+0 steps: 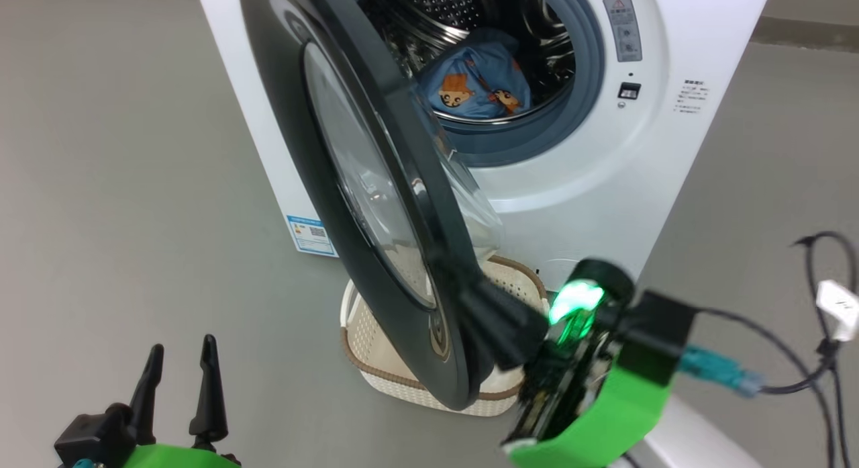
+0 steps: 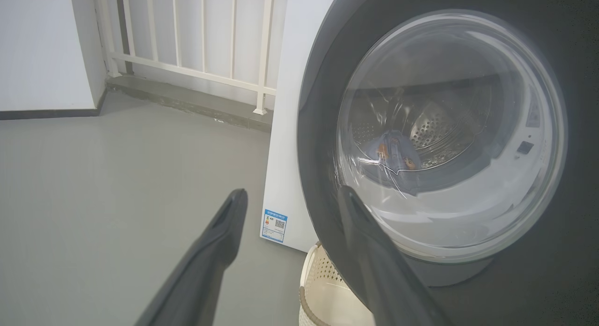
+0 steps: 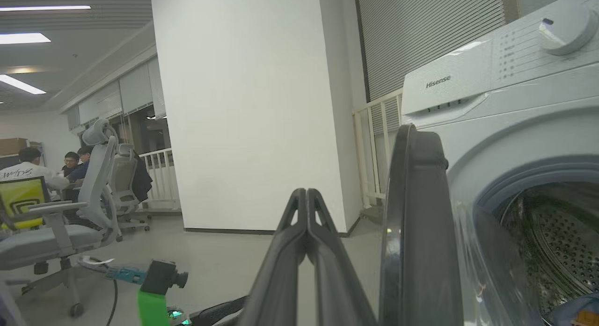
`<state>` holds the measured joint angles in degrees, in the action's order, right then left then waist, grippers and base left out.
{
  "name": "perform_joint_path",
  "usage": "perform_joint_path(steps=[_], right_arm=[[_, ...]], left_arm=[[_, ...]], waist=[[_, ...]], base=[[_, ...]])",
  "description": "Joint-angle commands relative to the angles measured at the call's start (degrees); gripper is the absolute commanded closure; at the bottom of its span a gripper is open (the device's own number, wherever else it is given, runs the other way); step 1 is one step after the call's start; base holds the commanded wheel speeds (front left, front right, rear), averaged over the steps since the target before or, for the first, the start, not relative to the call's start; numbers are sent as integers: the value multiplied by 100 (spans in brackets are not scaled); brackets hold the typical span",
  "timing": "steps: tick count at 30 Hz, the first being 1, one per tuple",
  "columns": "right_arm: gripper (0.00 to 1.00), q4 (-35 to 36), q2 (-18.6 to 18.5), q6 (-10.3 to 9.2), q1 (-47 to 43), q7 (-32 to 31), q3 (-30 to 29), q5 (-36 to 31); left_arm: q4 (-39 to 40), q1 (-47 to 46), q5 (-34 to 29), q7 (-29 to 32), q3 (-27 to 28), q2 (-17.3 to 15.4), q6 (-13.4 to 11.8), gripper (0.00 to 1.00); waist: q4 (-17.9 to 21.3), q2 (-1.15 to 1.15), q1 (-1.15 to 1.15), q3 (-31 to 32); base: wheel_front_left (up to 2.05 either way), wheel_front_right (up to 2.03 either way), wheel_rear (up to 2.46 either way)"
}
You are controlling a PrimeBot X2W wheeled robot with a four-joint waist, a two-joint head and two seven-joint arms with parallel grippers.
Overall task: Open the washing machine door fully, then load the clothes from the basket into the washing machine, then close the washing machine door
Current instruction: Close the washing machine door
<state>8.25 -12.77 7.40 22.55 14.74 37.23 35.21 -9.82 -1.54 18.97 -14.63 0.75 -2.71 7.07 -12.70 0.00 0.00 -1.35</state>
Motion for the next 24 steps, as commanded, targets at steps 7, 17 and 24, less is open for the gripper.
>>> perform_joint_path(steps=[7,17,24], right_arm=[[100,-458,-160,9,169,-4,943,-75],[100,-1880,-93,9,301,-31,1649,-220],[100,-2461,-91,9,317,16,1452,-139]], left_arm=[[95,-168,26,-37,164,-42,25,0],[91,-193,63,-37,173,-28,32,0],[110,-210,50,-37,215,-25,35,0]], waist=[[-125,0,0,46],[-225,0,0,-47],[-190,0,0,-109]], base=[[0,0,0],[0,0,0],[0,0,0]])
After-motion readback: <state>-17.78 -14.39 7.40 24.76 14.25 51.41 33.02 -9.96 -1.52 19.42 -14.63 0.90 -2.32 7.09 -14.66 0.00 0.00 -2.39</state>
